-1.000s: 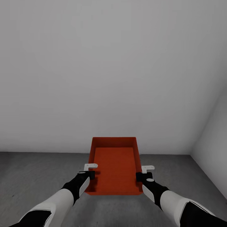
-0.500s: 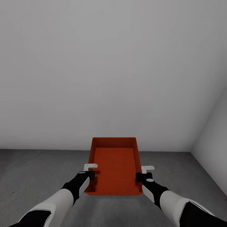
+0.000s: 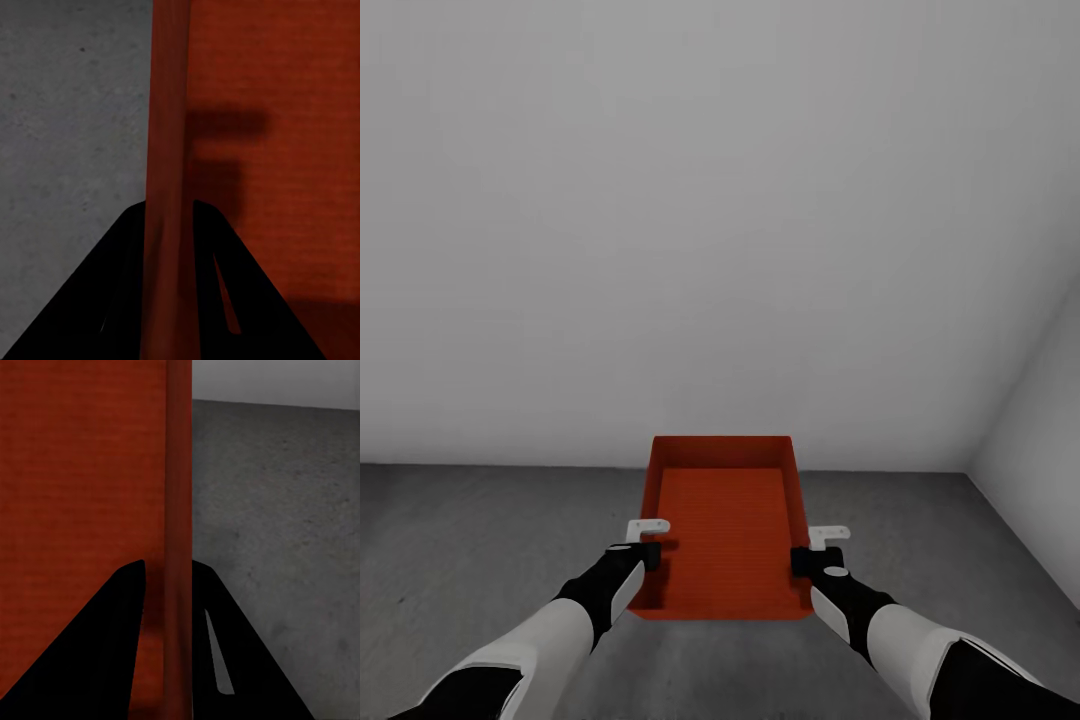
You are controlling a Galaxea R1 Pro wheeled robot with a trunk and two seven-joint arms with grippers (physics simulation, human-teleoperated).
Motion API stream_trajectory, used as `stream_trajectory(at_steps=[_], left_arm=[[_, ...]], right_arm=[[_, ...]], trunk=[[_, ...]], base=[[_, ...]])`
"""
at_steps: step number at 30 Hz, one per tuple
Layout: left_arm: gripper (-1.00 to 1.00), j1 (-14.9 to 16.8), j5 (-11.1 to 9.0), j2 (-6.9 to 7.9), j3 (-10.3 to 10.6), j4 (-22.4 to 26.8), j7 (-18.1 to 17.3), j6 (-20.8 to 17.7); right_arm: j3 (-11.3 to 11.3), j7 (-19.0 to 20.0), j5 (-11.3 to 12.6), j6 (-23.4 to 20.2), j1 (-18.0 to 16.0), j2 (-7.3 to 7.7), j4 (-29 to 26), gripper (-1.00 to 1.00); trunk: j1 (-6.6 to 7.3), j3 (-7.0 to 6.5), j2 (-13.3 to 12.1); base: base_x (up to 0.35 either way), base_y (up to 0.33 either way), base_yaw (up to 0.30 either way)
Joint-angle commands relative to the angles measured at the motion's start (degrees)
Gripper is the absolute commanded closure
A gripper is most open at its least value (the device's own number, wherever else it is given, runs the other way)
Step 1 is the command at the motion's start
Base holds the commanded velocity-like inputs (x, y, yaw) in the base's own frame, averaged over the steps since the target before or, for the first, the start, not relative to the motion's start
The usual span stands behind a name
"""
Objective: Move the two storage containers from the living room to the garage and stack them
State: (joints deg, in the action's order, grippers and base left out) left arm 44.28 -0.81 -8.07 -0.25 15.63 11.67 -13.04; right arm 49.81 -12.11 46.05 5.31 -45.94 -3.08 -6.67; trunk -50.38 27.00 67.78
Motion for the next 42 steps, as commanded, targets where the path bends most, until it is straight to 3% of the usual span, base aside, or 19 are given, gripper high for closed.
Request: stream_trajectory(at_steps=[1, 8, 42], left_arm=[[1.00, 0.0, 1.2, 1.65, 0.4, 0.2, 0.5, -0.5], [1.00, 0.0, 1.2, 1.65, 0.4, 0.2, 0.5, -0.3], [1.00, 0.0, 1.2, 1.57, 0.4, 0.1, 1.1, -0.3]], right_arm=[[0.1, -0.4, 0.7, 0.3, 0.0, 0.97, 1.7, 1.00], [0.1, -0.4, 0.7, 0.3, 0.0, 0.97, 1.7, 1.00], [0.1, -0.4, 0.7, 0.3, 0.0, 0.97, 1.7, 1.00]], trunk=[[-0.22, 0.33, 0.5], [-1.76, 2.24, 3.3], [-1.76, 5.38, 3.3]], base=[[0.000, 0.000, 0.000], [0.000, 0.000, 0.000], [0.000, 0.000, 0.000]])
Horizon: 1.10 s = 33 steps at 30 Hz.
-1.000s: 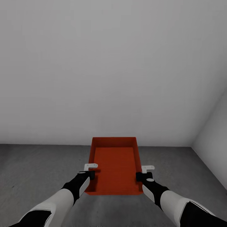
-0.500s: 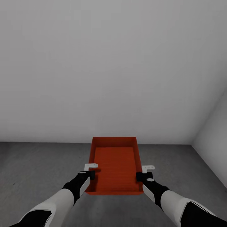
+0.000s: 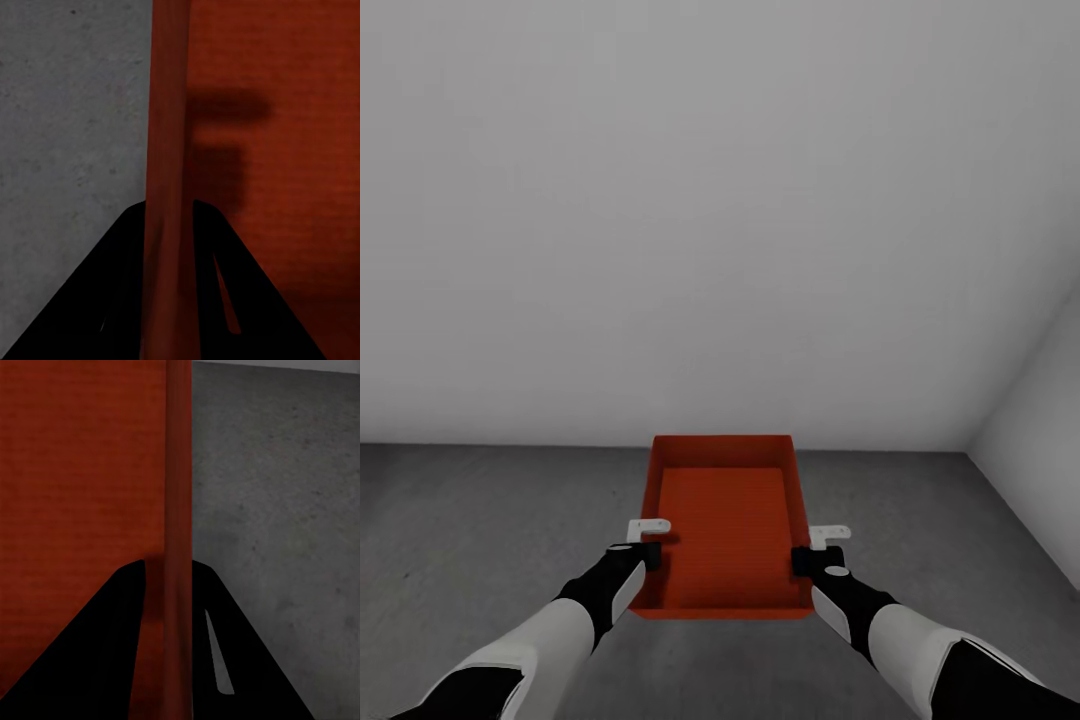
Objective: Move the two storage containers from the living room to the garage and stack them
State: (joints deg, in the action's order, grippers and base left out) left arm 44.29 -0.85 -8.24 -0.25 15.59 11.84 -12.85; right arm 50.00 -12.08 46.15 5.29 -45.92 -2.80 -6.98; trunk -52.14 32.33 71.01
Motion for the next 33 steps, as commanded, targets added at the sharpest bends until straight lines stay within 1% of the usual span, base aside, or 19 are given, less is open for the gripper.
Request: stream_trajectory(at_steps=[1, 33], left_arm=[[1.00, 0.0, 1.2, 1.73, 0.4, 0.2, 0.9, -0.5], [1.00, 0.0, 1.2, 1.73, 0.4, -0.1, 0.9, -0.2]], right_arm=[[-0.1, -0.4, 0.6, 0.3, 0.0, 0.69, 2.1, 1.00], [-0.1, -0.4, 0.6, 0.3, -0.1, 0.69, 2.1, 1.00]], trunk=[[0.00, 0.14, 0.0], [0.00, 3.10, 0.0]], base=[[0.000, 0.000, 0.000], [0.000, 0.000, 0.000]])
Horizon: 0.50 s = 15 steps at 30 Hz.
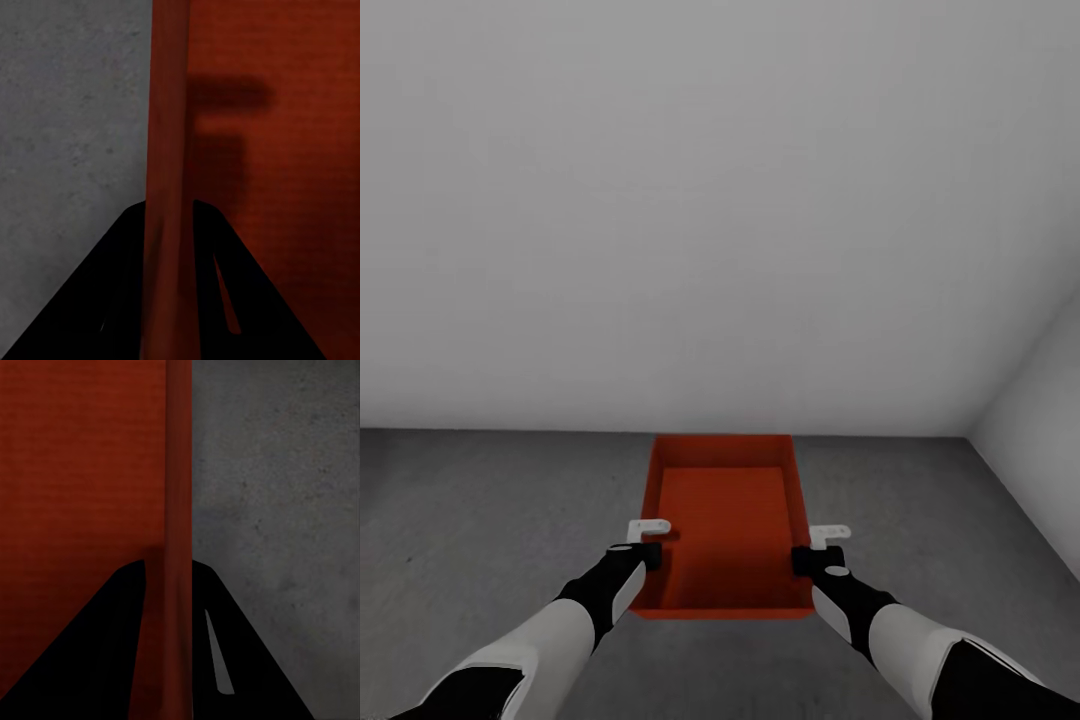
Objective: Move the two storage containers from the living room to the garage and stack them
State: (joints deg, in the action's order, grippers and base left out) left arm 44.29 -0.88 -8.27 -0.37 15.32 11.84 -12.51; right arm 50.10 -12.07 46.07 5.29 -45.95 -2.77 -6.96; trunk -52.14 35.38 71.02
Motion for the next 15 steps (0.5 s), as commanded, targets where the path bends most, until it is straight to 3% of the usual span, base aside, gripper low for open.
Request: stream_trajectory(at_steps=[1, 15], left_arm=[[1.00, 0.0, 1.2, 1.77, 0.5, 0.1, 0.8, -0.5], [1.00, 0.0, 1.3, 1.82, 0.5, 0.2, 1.0, -0.5]], right_arm=[[-0.2, -0.4, 0.7, 0.3, 0.0, 0.66, 2.0, 1.00], [-0.2, -0.4, 0.7, 0.3, 0.0, 0.66, 2.0, 1.00]], trunk=[[0.00, 0.14, 0.0], [0.00, 1.43, 0.0]], base=[[0.000, 0.000, 0.000], [0.000, 0.000, 0.000]])
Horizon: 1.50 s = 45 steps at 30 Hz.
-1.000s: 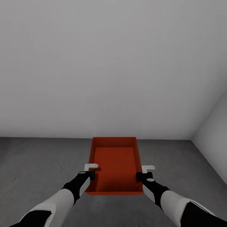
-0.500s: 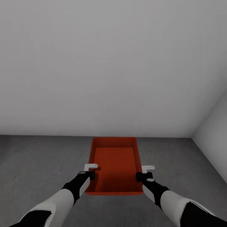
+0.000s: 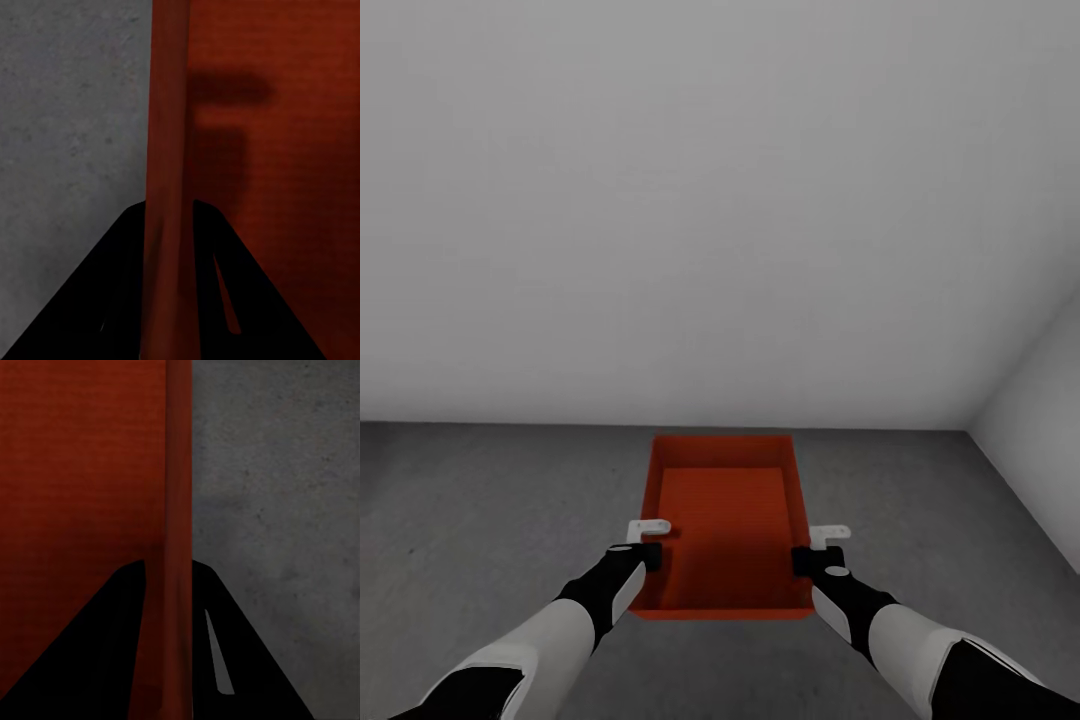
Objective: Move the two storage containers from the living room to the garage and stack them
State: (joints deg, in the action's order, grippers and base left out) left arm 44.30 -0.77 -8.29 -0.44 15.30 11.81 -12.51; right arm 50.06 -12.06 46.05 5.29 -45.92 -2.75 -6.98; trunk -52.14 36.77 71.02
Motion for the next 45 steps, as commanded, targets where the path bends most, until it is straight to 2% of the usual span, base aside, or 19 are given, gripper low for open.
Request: stream_trajectory(at_steps=[1, 13, 45], left_arm=[[1.00, 0.0, 1.2, 1.84, 0.6, 0.2, 1.0, -0.5], [1.00, 0.0, 1.2, 1.81, 0.6, 0.2, 1.0, -0.6], [1.00, 0.0, 1.2, 1.81, 0.6, 0.2, 1.1, -0.8]], right_arm=[[-0.1, -0.4, 0.7, 0.3, -0.1, 0.64, 2.1, 1.00], [-0.1, -0.4, 0.7, 0.3, -0.1, 0.64, 2.1, 1.00], [-0.1, -0.4, 0.7, 0.3, -0.1, 0.64, 2.1, 1.00]], trunk=[[0.00, 0.14, 0.0], [0.00, 1.25, 0.0], [-7.02, 9.95, 12.9]], base=[[0.000, 0.000, 0.000], [0.000, 0.000, 0.000], [0.000, 0.000, 0.000]])
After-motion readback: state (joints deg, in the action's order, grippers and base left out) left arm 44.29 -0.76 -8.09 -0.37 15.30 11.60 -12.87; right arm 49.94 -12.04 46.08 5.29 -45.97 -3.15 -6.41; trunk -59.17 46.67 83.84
